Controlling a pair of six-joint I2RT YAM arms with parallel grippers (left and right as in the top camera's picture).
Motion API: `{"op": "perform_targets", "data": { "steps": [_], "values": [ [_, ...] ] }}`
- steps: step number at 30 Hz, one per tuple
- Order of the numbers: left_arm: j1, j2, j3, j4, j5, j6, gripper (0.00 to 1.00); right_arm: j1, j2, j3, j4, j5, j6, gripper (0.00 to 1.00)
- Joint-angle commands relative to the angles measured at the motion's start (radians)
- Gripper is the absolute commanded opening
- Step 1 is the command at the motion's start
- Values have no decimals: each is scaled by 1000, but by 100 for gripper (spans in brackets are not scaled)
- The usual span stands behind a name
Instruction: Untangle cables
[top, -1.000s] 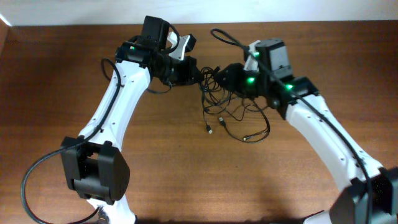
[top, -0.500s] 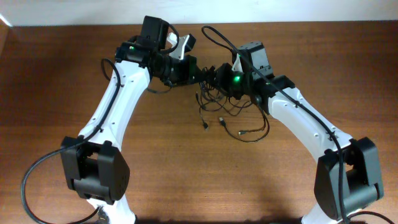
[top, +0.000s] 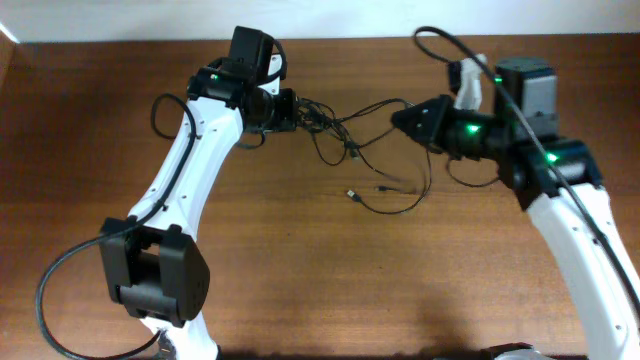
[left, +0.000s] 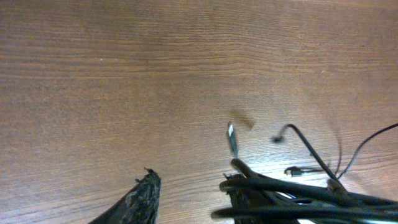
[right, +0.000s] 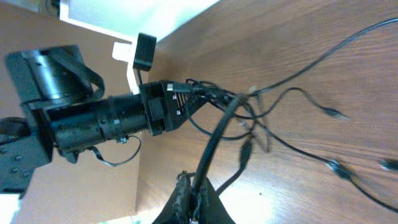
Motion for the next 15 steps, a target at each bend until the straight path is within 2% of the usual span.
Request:
{"op": "perform_targets", "data": {
  "steps": [1,2,4,5,6,7,8,9,10,11,15],
  "values": [
    [8,51,17,-8,-41,4,58,-77,-43,7,-120,0,-76,4],
    [12,57,16,-8,-41,32,66,-104,-42,7,-203,45,-116,4],
    [12,57,16,-3,-41,98,81,-114,-40,7,-377,269,-162,4],
    [12,57,17,-3,-10,205,87,-114,-28,7,-451,356,-195,4],
    [12,54,26,-12,143,370,87,-114,-20,7,-459,351,-234,4],
    [12,51,41,-35,269,487,88,-114,-19,7,-455,344,-251,26],
    [12,48,72,-86,389,611,89,-114,-19,7,-448,344,-259,60],
    [12,47,109,-147,449,705,92,-114,-19,7,-435,336,-279,80],
    [12,47,124,-175,451,739,93,-114,-19,7,-427,332,-285,89],
    [12,47,131,-194,447,764,93,-114,-19,7,-421,334,-285,91],
    [-7,61,115,-189,447,762,86,-114,-18,7,-386,360,-283,91]
  ]
}}
